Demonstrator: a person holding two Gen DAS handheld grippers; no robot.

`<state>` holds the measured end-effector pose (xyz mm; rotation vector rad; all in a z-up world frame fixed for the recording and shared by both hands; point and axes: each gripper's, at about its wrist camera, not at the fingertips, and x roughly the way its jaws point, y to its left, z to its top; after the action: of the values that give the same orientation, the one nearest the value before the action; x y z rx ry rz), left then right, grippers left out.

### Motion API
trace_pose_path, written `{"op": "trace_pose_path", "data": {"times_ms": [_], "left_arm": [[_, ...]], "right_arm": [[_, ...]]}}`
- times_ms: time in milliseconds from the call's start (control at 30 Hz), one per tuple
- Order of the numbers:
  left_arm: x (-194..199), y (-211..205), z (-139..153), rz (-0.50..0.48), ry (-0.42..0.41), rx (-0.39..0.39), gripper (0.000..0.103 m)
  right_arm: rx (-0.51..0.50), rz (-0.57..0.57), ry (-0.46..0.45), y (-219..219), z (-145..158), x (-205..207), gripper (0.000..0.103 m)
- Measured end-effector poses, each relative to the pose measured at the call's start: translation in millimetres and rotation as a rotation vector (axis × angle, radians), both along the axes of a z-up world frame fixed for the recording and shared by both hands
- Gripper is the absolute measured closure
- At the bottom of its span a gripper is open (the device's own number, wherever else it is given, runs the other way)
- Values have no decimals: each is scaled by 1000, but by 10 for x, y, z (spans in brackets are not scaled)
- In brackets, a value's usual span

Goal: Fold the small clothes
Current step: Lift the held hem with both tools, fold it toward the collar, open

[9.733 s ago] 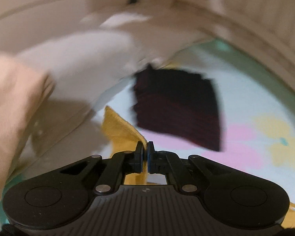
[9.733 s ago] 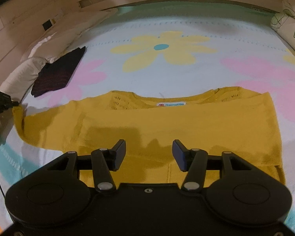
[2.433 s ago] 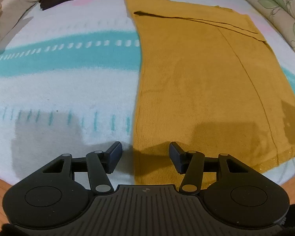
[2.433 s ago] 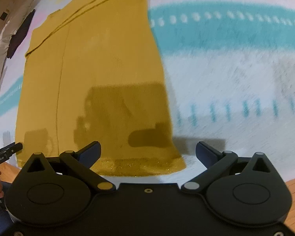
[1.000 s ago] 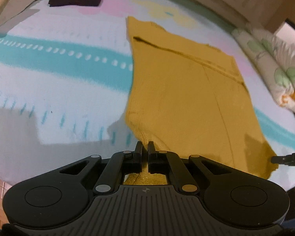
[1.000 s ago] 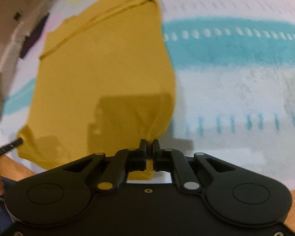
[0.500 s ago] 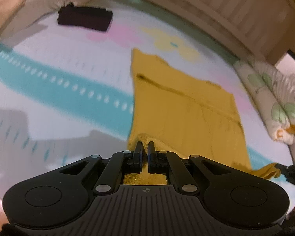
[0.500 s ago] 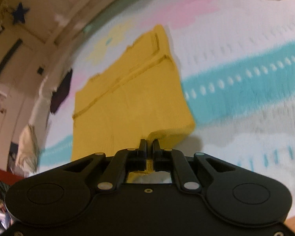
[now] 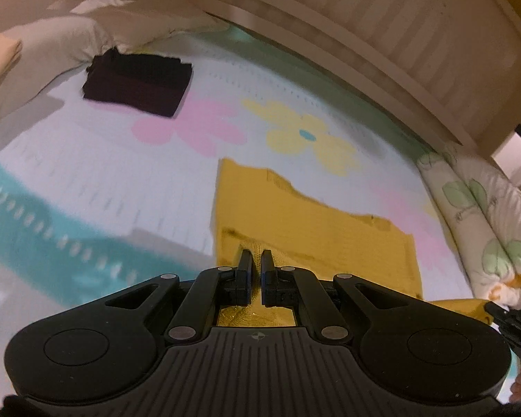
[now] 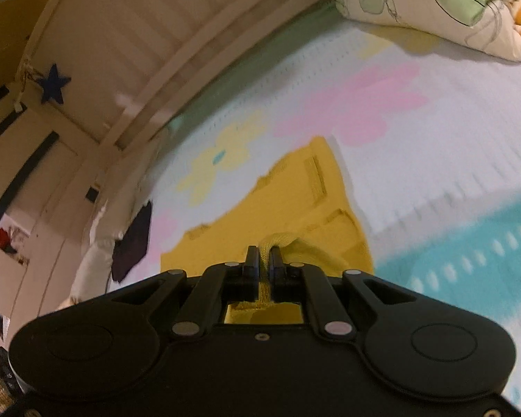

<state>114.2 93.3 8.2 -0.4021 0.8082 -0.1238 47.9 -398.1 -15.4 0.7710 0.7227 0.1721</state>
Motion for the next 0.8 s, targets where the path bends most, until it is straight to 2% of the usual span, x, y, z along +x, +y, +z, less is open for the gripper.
{"op": "trace_pose_path", "data": {"times_ms": [200, 433, 800], "left_arm": [[410, -18, 3, 19, -8, 12, 99], [916, -47, -144, 58, 13, 16, 99], [1521, -188, -691, 81, 98, 68, 98]], "right_arm": [[0, -33, -14, -36, -75, 458, 91], [0, -52, -13, -34, -191, 1021, 91], [13, -104, 60, 11, -643, 1619, 91]]}}
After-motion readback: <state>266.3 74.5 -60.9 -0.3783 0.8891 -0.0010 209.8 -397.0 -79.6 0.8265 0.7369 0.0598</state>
